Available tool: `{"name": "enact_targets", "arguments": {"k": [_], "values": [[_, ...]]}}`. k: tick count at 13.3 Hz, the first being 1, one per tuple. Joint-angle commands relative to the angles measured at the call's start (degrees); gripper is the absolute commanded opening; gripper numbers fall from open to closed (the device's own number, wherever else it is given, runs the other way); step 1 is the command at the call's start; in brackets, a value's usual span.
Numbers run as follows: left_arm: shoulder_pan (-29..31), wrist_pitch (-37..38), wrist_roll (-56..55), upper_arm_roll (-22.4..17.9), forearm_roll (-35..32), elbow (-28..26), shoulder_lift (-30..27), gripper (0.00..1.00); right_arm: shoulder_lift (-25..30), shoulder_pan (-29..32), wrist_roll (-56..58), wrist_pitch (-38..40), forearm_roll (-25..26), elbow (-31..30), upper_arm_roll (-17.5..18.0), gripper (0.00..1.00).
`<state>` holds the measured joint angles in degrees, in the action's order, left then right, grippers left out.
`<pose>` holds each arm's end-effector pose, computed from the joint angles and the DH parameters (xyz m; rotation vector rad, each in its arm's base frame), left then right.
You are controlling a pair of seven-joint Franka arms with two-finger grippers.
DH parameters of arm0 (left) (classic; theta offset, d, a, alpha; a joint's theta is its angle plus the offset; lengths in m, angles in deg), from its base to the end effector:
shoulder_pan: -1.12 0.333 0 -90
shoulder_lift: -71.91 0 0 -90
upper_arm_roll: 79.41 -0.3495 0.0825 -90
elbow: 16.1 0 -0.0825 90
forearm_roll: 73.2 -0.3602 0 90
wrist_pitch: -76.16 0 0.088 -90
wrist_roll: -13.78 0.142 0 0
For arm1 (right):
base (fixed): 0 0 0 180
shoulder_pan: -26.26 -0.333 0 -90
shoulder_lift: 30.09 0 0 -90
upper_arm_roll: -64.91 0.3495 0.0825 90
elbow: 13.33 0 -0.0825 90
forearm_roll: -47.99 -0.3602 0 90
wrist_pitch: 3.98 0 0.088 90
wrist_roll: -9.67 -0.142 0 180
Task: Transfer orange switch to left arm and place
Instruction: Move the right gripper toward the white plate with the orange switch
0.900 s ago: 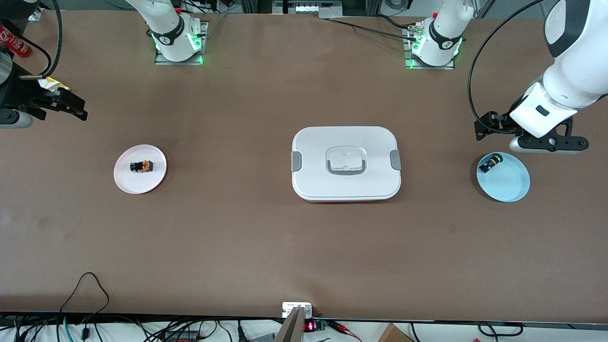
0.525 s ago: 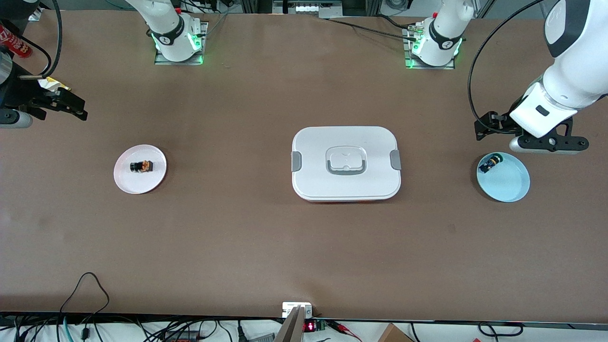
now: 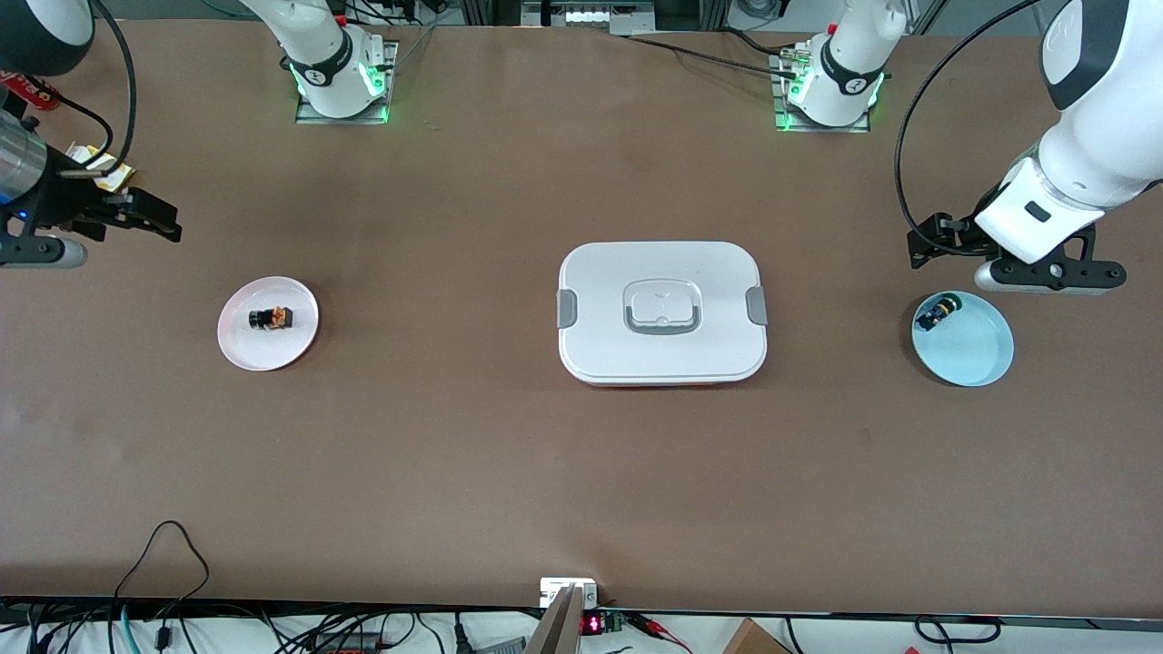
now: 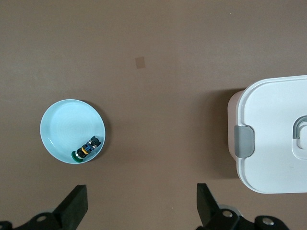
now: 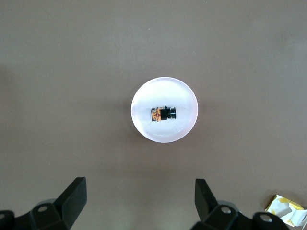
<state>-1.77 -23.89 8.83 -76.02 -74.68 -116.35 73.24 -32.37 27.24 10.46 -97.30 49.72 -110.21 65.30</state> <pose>0.5413 -0.0560 0.5448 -3.1146 0.0437 0.0377 0.5381 -0.0097 0.5529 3.1090 0.0105 -0.1591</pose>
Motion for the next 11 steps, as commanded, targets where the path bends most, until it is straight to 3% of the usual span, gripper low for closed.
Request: {"name": "enact_targets", "arguments": {"k": [1, 5, 11], "values": [[0.2, 1.4, -0.2, 0.2, 0.6, 1.4, 0.4, 1.0, -1.0, 0.6, 0.3, 1.0, -0.4, 0.6, -0.1, 1.0], [0.2, 1.4, -0.2, 0.2, 0.6, 1.5, 0.4, 1.0, -2.5, 1.8, 0.4, 1.6, -0.6, 0.4, -0.3, 1.0], [0.2, 1.4, -0.2, 0.2, 0.6, 1.4, 0.4, 1.0, -3.3, 1.6, -0.4, -3.9, -0.3, 0.2, -0.2, 1.0]]}}
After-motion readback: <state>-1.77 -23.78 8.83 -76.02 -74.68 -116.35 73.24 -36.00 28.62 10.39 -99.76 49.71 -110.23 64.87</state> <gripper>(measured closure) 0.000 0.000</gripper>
